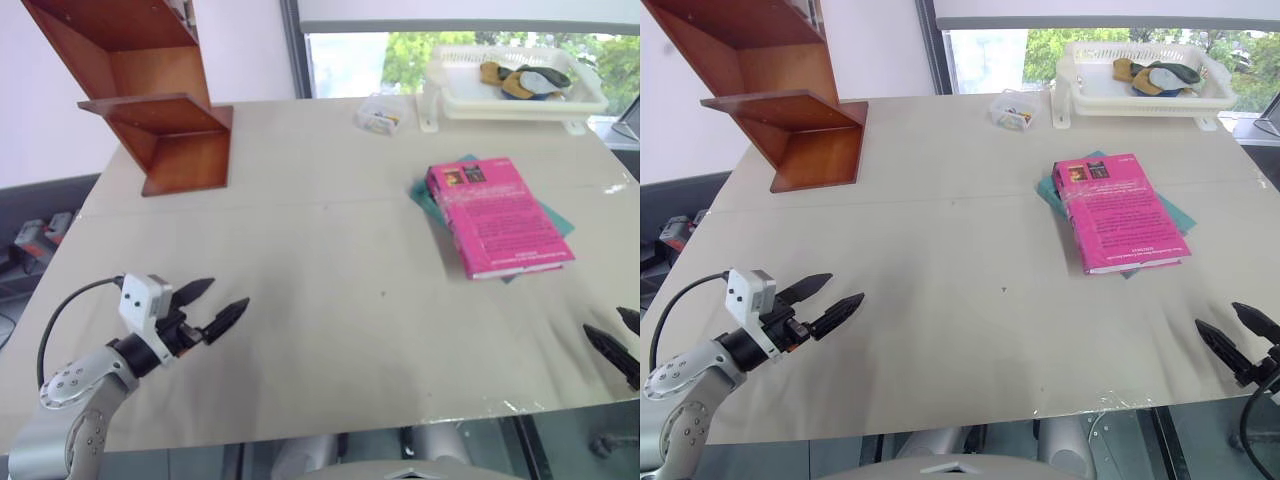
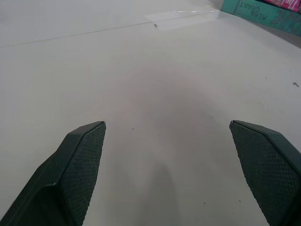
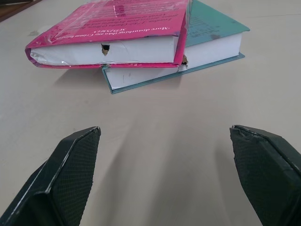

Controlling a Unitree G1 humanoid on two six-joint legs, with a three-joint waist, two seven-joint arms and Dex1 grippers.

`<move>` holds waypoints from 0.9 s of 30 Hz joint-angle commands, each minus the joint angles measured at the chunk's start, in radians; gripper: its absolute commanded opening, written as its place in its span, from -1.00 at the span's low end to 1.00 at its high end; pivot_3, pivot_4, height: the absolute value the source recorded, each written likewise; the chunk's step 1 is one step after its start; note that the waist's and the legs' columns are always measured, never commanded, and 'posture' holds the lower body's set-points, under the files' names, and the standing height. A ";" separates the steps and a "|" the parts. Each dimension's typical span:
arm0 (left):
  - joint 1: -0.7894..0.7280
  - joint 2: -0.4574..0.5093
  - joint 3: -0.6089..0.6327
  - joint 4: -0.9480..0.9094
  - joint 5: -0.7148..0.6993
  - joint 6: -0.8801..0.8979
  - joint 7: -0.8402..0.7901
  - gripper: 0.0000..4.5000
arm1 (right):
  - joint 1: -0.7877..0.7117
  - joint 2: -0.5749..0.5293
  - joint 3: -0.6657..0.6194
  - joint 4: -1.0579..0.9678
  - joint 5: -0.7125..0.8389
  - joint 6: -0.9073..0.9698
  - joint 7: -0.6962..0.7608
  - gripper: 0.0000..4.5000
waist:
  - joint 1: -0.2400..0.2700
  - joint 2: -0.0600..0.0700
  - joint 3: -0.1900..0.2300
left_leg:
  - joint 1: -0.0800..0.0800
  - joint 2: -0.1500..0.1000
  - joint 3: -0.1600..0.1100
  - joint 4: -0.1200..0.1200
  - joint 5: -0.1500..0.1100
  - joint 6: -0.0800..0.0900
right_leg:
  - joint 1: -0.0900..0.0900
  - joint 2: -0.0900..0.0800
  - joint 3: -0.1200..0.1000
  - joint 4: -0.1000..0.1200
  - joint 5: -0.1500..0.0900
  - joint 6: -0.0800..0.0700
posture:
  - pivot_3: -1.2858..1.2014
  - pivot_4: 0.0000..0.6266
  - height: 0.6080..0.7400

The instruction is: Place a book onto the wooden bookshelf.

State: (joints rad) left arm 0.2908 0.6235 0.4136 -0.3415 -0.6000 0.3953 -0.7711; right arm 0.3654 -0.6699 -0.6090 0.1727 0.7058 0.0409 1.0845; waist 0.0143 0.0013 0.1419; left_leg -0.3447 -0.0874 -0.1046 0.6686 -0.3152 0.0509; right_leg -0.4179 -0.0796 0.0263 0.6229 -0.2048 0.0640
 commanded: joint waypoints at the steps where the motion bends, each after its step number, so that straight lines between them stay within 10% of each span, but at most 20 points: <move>1: -0.002 0.001 0.006 -0.008 -0.006 -0.012 -0.011 0.97 | -0.003 -0.004 -0.049 -0.026 0.002 -0.012 0.001 1.00 | 0.000 0.000 0.000 | 0.000 0.000 0.000 0.000 0.000 0.000 | 0.000 0.000 0.000 0.000 0.000 0.000 | 0.03 -0.52 1.00; 27: -0.094 0.049 0.009 -0.013 -0.022 0.004 -0.072 0.97 | -0.152 -0.010 -0.039 -0.028 0.001 0.110 -0.168 1.00 | 0.000 -0.001 0.001 | 0.000 0.000 0.000 0.000 0.000 -0.001 | 0.000 0.000 0.000 0.000 0.000 0.000 | 0.03 -0.52 1.00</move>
State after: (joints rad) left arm 0.2176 0.6431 0.4132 -0.3295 -0.6033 0.4013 -0.8255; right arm 0.2296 -0.6700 -0.6090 0.1745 0.6891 0.1358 0.9450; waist 0.0140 0.0007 0.1428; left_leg -0.3447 -0.0873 -0.1047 0.6686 -0.3140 0.0490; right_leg -0.4180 -0.0793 0.0259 0.6228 -0.2048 0.0639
